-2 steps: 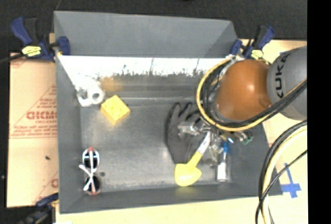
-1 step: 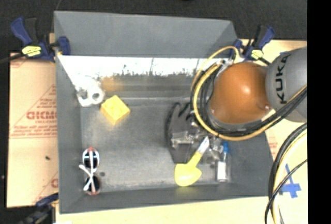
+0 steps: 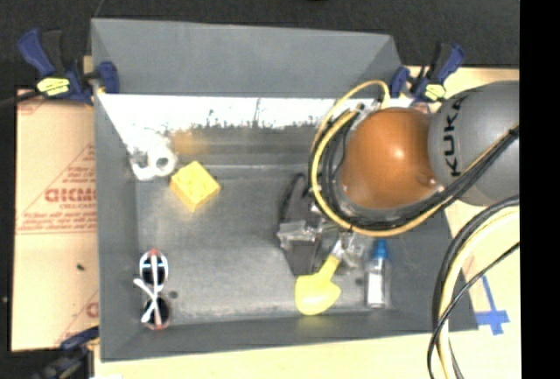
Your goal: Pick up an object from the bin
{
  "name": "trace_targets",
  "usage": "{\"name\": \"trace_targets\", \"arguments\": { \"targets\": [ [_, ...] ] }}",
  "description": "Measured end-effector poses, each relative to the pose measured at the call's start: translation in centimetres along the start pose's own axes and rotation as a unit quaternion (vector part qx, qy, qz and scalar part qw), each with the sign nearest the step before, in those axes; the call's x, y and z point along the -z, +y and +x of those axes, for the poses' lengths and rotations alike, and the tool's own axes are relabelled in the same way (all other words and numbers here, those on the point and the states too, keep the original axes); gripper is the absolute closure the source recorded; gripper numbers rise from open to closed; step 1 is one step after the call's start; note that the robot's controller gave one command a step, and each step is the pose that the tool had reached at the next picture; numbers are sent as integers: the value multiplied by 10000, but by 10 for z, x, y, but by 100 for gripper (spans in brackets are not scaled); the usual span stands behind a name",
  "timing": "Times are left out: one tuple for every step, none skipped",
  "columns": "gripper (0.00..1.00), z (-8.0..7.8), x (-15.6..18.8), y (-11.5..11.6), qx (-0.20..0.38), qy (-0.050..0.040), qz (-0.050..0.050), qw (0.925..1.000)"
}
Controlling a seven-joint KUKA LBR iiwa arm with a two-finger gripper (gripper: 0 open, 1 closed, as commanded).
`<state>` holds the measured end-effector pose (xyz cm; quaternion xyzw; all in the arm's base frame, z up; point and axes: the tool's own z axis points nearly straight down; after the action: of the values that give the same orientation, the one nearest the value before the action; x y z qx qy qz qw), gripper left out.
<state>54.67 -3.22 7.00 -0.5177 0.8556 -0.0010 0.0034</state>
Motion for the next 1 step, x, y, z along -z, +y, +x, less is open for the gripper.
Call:
{"name": "trace_targets", "arguments": {
  "targets": [
    [100, -3, 2, 17, 1957, -15, 36, 9806]
  ]
}}
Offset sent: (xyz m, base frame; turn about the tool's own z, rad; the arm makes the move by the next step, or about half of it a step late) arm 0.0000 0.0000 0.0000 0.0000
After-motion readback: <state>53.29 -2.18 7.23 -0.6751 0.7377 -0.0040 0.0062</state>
